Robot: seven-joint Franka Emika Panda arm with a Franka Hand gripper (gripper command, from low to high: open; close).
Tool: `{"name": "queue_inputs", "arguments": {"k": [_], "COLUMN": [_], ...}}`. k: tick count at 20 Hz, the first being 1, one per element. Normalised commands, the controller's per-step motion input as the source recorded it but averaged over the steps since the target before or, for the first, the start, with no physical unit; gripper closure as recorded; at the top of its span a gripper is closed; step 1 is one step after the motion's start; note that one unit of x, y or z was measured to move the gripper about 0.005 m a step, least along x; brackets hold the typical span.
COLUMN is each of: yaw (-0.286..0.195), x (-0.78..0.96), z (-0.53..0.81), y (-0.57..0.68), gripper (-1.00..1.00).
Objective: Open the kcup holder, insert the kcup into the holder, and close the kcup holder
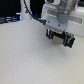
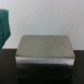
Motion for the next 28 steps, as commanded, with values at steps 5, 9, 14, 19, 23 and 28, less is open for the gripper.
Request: {"name": "queue_inputs", "arguments": {"k": [5,9,14,19,23,28], "yaw": [0.176,0.157,0.148,0.19,0.115,0.094], "x": [-0.27,-0.33,-0.38,-0.45,-0.46,-0.59], "z": [-0.06,0.0,0.0,-0.13,-0.03,0.01], "y": [0.27,0.38,0.38,0.2,0.41,0.47], "gripper": [-1.0,-1.0,-1.0,-1.0,-1.0,-1.0]}}
